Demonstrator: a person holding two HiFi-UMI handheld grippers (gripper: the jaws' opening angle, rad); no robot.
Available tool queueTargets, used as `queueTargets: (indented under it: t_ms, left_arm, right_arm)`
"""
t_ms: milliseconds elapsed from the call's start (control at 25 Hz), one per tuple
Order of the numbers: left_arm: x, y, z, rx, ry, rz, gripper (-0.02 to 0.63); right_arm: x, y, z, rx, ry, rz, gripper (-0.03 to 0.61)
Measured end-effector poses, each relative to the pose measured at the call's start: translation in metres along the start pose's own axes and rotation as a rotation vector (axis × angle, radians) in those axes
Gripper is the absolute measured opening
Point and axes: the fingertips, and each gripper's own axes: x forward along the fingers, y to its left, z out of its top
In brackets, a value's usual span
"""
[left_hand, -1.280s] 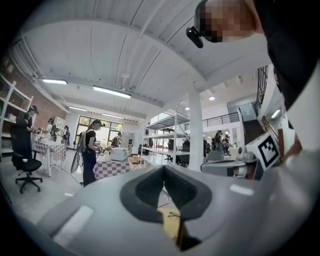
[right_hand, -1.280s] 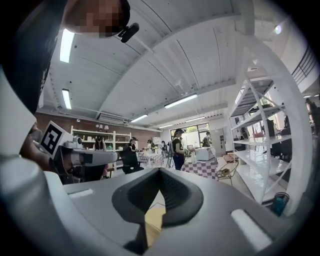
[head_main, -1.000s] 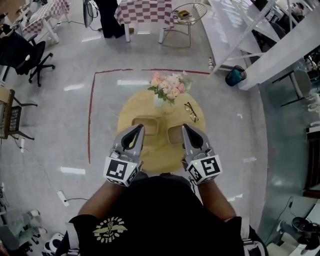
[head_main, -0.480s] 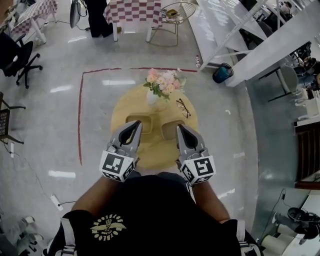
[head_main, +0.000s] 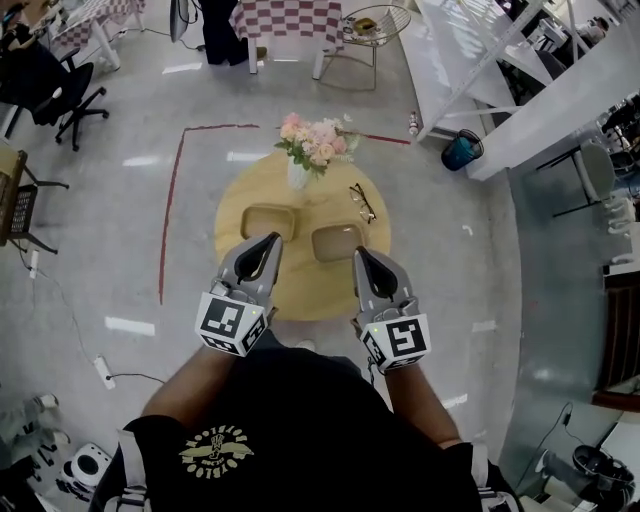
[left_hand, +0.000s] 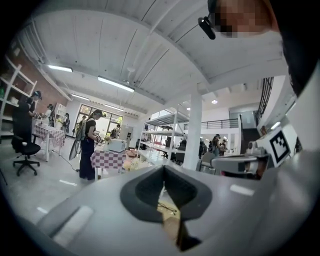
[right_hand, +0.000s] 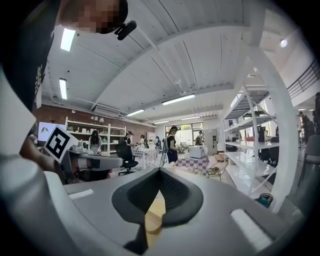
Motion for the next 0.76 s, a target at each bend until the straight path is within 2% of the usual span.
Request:
queueTargets:
  t_ms: [320,760]
  left_arm:
    - [-0.011,-0.022,0.0,0.033,0.004,0.027,0.002]
    - [0.007,0.018,0.02,0.064,0.004,-0.049,0.002]
  right_arm:
    - [-0.017,-0.002,-0.003,0.018,-0.021,0.033,0.0]
    - [0.031,0.009,0.014,0.06,-0.048,-0.017,0.0]
